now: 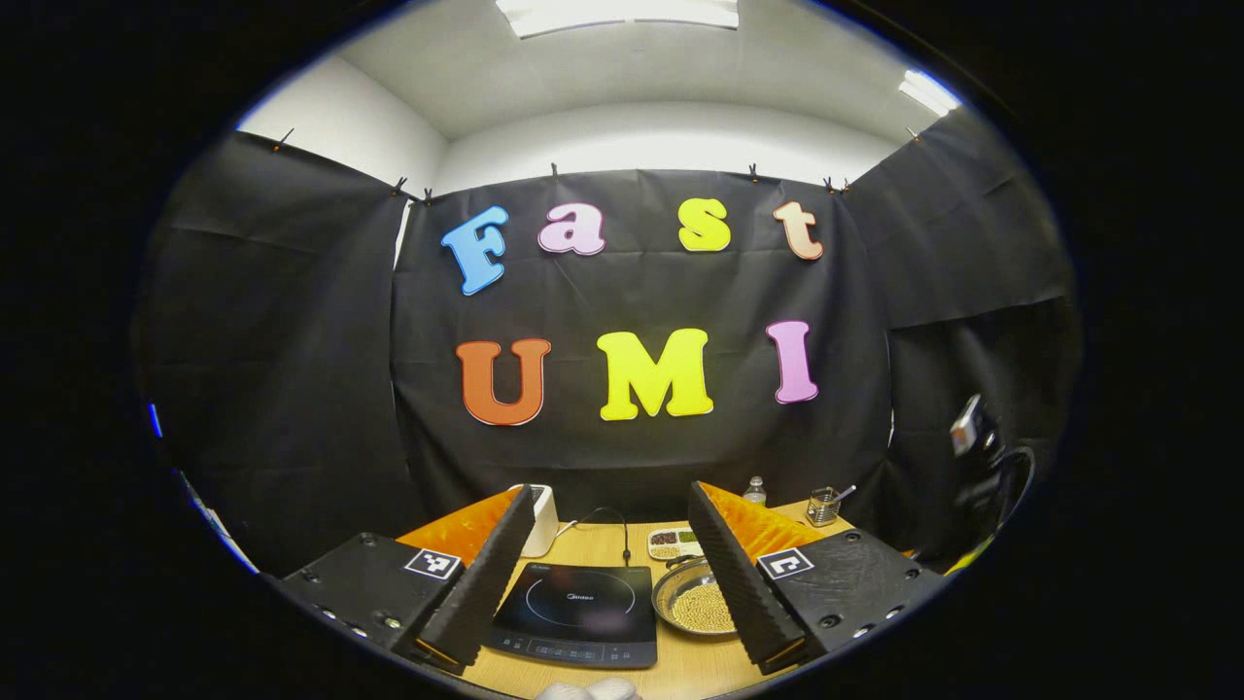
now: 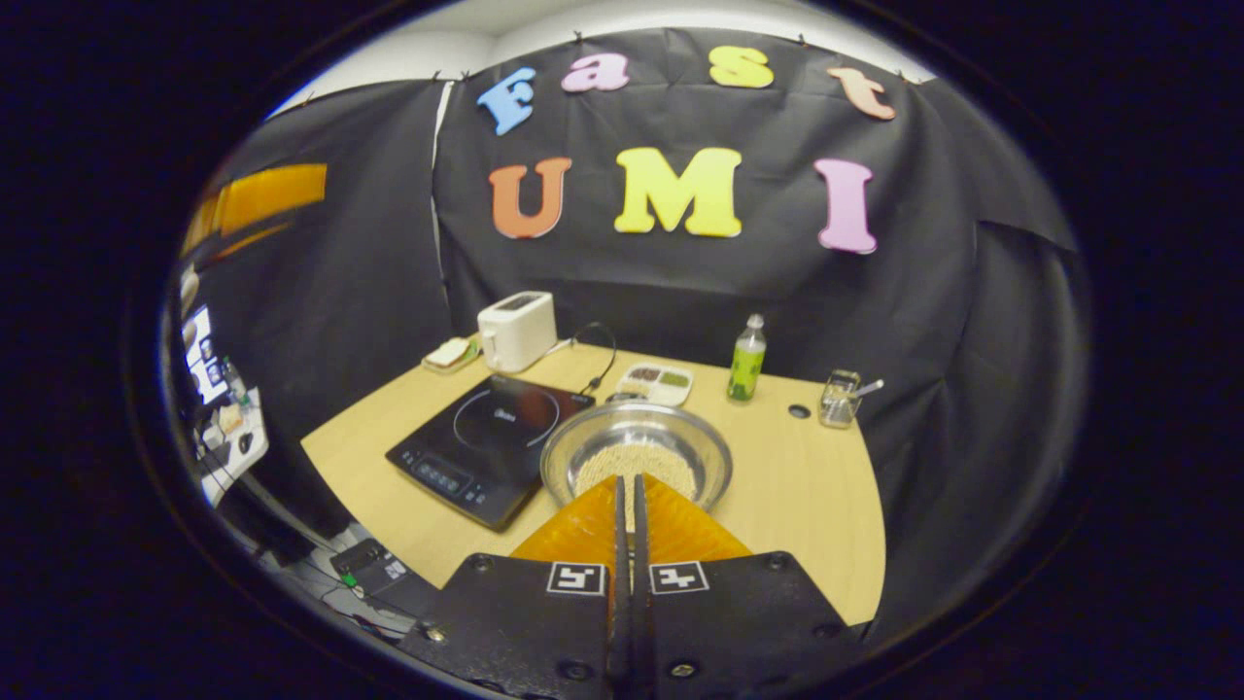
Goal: First push the handle of the pot to place it horizontally, then grasp the pot with both hands and set it on the induction cooktop.
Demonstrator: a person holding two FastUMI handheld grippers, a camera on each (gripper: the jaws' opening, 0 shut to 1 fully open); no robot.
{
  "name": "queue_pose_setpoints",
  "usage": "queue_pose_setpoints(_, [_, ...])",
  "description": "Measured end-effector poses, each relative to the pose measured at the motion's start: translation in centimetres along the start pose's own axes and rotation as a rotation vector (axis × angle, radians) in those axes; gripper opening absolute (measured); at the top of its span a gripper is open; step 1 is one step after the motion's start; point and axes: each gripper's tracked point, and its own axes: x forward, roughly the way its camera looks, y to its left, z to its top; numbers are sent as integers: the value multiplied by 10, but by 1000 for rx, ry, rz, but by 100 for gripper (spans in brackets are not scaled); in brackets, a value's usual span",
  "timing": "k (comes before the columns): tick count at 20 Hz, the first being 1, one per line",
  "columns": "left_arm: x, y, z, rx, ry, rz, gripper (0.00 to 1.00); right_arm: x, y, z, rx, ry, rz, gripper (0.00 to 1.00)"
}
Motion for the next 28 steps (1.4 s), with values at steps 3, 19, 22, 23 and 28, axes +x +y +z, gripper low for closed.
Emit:
queue_pose_setpoints(3, [-4,2,-4,-4,23,16,95,42,14,-56,-10,139,42,1])
queue_pose_setpoints(19, [-11,32,-15,-9,79,214,96,150,17,-122,-80,382,117,0])
queue_pose_setpoints(22, [-5,34,-14,-22,71,221,96,148,10,-124,-92,389,114,2])
queue_pose_setpoints(23, [-5,34,-14,-21,70,221,96,147,7,-125,-85,391,111,4])
queue_pose_setpoints(28, [4,30,-11,-24,56,203,96,146,-13,-125,-64,402,77,0])
